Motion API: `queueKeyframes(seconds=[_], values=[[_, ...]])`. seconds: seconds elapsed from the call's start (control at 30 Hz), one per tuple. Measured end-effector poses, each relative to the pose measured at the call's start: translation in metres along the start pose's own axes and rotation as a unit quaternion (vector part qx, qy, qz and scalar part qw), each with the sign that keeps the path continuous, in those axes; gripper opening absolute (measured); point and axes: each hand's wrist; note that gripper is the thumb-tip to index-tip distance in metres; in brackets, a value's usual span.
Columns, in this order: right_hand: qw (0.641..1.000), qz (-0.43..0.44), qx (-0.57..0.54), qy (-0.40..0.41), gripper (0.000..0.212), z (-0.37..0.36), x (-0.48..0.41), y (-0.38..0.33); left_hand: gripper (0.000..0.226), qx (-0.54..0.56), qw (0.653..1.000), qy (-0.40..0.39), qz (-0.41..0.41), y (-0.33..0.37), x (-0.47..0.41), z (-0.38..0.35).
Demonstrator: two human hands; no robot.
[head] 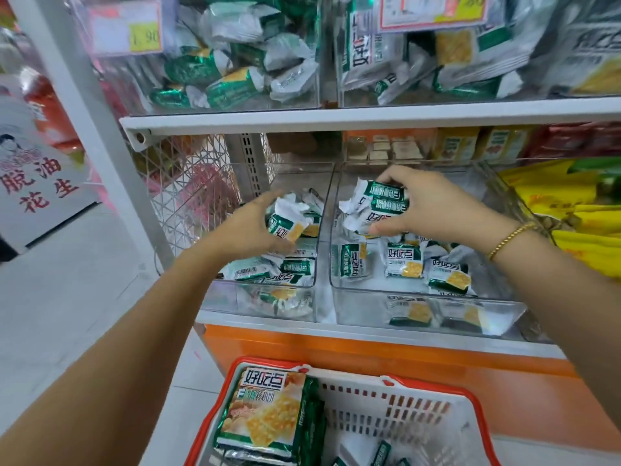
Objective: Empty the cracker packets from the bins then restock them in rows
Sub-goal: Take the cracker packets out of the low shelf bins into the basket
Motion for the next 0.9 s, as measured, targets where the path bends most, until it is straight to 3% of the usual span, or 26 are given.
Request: queueKeyframes(seconds=[0.1, 0.2, 0.37, 0.5, 0.6, 0.7, 0.83, 0.9], values=[[0.996, 0.012, -0.092, -0.014, 0.049, 0.013, 0.024, -0.013, 0.098, 0.1, 0.991, 0.086, -0.028, 0.014, 0.05, 0.006], [0.979, 0.028, -0.181, -0.092, 0.044, 0.029, 0.055, -0.019, 0.095, 0.153, 0.978, 0.126, -0.059, 0.032, 0.102, -0.001], [0.961, 0.003, -0.024, -0.275, 0.056, 0.03, 0.092, -0.003, 0.095, 0.214, 0.97, 0.103, -0.047, 0.044, 0.172, -0.058], [0.934, -0.03, 0.019, -0.356, 0.056, -0.007, 0.117, 0.028, 0.099, 0.2, 0.979, 0.026, 0.014, 0.034, 0.194, -0.129], [0.939, -0.057, 0.019, -0.338, 0.047, -0.051, 0.137, 0.059, 0.105, 0.173, 0.981, -0.048, 0.072, 0.018, 0.2, -0.182], [0.942, -0.085, 0.078, -0.316, 0.048, -0.109, 0.158, 0.089, 0.108, 0.146, 0.974, -0.132, 0.116, 0.001, 0.202, -0.238], [0.907, -0.129, 0.141, -0.375, 0.058, -0.184, 0.187, 0.116, 0.097, 0.089, 0.95, -0.246, 0.171, -0.012, 0.202, -0.304], [0.893, -0.133, 0.159, -0.4, 0.052, -0.21, 0.198, 0.122, 0.103, 0.08, 0.934, -0.294, 0.187, -0.02, 0.207, -0.331]])
Point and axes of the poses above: each hand's wrist, its own x-axis away from the middle knuckle, its own z-axis out of the back of the hand, y = z × x, and after that the axes turned 4 degrees about -x, right-handed
